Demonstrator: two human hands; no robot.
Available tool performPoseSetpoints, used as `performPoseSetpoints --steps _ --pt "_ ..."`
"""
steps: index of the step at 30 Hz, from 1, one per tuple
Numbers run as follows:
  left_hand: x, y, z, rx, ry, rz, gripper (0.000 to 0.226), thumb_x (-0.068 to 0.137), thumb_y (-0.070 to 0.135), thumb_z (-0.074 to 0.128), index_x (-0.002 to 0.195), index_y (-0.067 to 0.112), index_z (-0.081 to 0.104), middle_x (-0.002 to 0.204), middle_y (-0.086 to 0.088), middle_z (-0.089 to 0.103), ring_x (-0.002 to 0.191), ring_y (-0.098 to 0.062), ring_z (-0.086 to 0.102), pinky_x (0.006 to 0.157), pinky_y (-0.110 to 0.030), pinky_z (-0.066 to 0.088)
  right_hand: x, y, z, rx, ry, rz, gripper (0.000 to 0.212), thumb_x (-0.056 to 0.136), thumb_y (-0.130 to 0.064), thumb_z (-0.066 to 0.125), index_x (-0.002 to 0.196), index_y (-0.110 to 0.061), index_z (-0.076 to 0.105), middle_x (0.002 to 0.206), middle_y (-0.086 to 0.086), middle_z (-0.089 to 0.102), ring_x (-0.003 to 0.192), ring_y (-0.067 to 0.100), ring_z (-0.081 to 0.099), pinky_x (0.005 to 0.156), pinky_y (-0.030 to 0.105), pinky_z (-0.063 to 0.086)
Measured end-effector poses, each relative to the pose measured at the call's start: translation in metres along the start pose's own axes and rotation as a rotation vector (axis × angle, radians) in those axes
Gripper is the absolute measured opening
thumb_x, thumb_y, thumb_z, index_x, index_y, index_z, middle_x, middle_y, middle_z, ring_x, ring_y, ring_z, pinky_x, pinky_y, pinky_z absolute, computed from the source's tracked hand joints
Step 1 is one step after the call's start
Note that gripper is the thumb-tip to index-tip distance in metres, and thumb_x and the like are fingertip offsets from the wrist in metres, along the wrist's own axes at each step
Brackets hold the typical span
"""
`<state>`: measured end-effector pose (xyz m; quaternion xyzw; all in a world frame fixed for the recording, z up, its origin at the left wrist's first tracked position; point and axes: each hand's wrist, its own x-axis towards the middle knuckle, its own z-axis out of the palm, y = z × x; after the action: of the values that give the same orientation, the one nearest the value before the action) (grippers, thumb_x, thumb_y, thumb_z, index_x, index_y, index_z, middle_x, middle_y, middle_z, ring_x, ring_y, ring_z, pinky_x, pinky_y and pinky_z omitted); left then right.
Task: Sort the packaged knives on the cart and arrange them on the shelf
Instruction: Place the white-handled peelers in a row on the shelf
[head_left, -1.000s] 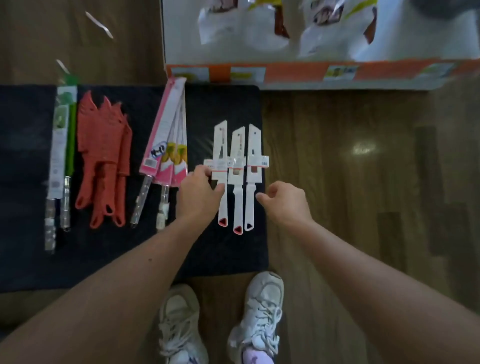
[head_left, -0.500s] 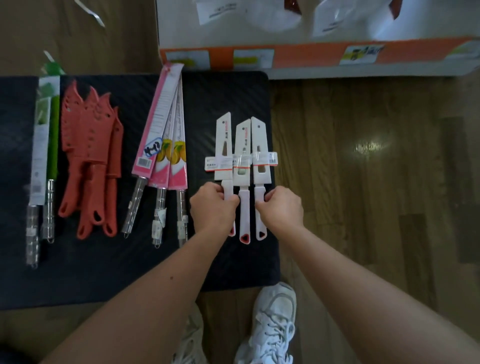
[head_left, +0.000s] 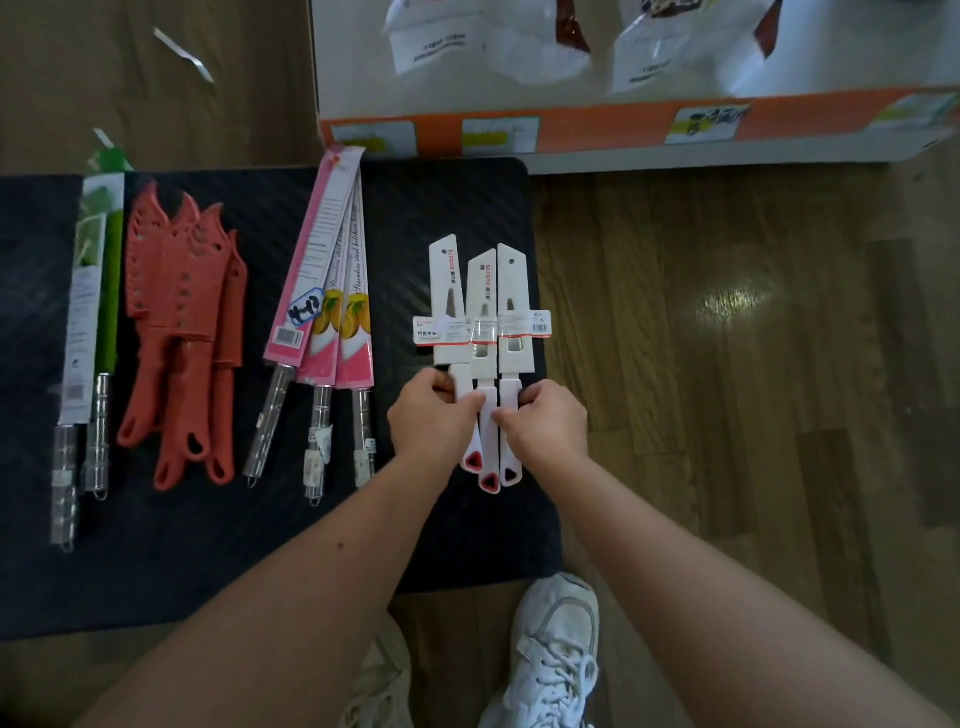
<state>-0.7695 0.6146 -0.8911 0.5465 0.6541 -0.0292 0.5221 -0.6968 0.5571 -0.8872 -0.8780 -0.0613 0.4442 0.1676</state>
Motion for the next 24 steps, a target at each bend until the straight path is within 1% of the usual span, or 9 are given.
performPoseSetpoints --steps 4,8,11,13,15,17,19,22,24 --pt "-0.007 0.007 -0.008 -0.045 -0.029 0.010 0.014 0.083 0.018 0.068 0.091 0.015 0.057 0.088 -0.001 0.065 0.088 -0.019 0.063 0.085 -0.034 0.052 -0.002 -0.006 -0.010 0.106 -0.066 0.030 0.017 0.085 -0.021 0.066 0.095 -0.013 0.056 0.104 0.005 0.062 0.091 0.018 0.059 0.069 0.026 0.048" --pt "-0.037 0.035 -0.043 -0.080 -0.029 0.061 0.012 0.085 0.017 0.065 0.091 0.014 0.055 0.084 0.000 0.063 0.091 -0.022 0.063 0.086 -0.038 0.052 -0.034 -0.033 -0.049 0.144 -0.100 -0.003 0.017 0.084 -0.017 0.067 0.098 -0.012 0.059 0.103 0.005 0.065 0.091 0.019 0.064 0.076 0.032 0.054" --pt "-0.074 0.080 -0.083 -0.138 -0.031 0.125 0.012 0.086 0.017 0.064 0.092 0.014 0.054 0.084 0.000 0.060 0.084 -0.018 0.060 0.070 -0.026 0.049 -0.081 -0.071 -0.100 0.165 -0.123 -0.087 0.012 0.085 -0.016 0.066 0.092 -0.017 0.056 0.098 0.002 0.063 0.080 0.013 0.061 0.060 0.022 0.049" --pt "-0.106 0.121 -0.114 -0.143 -0.037 0.182 0.012 0.087 0.018 0.063 0.091 0.016 0.052 0.078 0.005 0.055 0.073 -0.010 0.054 0.058 -0.018 0.040 -0.119 -0.101 -0.136 0.189 -0.115 -0.138 0.018 0.085 -0.017 0.064 0.102 -0.015 0.057 0.102 0.003 0.063 0.086 0.015 0.064 0.067 0.026 0.054" --pt "-0.138 0.165 -0.146 -0.150 -0.055 0.237 0.013 0.087 0.017 0.063 0.082 0.018 0.051 0.075 0.006 0.055 0.068 -0.008 0.053 0.058 -0.021 0.042 -0.160 -0.132 -0.170 0.209 -0.094 -0.181 0.021 0.085 -0.018 0.065 0.106 -0.015 0.058 0.104 0.004 0.064 0.093 0.019 0.065 0.081 0.035 0.056" --pt "-0.171 0.210 -0.178 -0.145 -0.047 0.304 0.022 0.085 0.016 0.064 0.072 0.023 0.049 0.070 0.006 0.055 0.066 -0.010 0.052 0.068 -0.027 0.045 -0.203 -0.165 -0.206 0.220 -0.067 -0.236 0.011 0.085 -0.018 0.066 0.092 -0.019 0.057 0.100 0.003 0.064 0.094 0.020 0.064 0.088 0.038 0.054" --pt "-0.204 0.251 -0.210 -0.121 -0.024 0.380 0.027 0.084 0.016 0.066 0.067 0.025 0.047 0.064 0.007 0.051 0.061 -0.007 0.047 0.071 -0.025 0.040 -0.246 -0.199 -0.239 0.229 -0.037 -0.288 0.017 0.084 -0.017 0.067 0.076 -0.023 0.053 0.090 0.001 0.063 0.094 0.021 0.063 0.091 0.038 0.052" --pt "-0.252 0.306 -0.256 -0.139 -0.006 0.475 0.028 0.084 0.016 0.066 0.067 0.025 0.046 0.063 0.007 0.050 0.059 -0.004 0.046 0.059 -0.020 0.038 -0.307 -0.246 -0.279 0.235 0.002 -0.349 0.020 0.083 -0.020 0.068 0.074 -0.024 0.050 0.099 0.005 0.063 0.100 0.024 0.062 0.093 0.040 0.051" --pt "-0.279 0.338 -0.284 -0.158 -0.003 0.524 0.026 0.084 0.015 0.067 0.068 0.023 0.048 0.065 0.005 0.052 0.060 -0.007 0.048 0.054 -0.018 0.038 -0.342 -0.275 -0.301 0.249 0.046 -0.396 0.021 0.081 -0.023 0.069 0.073 -0.023 0.050 0.101 0.004 0.063 0.099 0.023 0.062 0.091 0.038 0.051"
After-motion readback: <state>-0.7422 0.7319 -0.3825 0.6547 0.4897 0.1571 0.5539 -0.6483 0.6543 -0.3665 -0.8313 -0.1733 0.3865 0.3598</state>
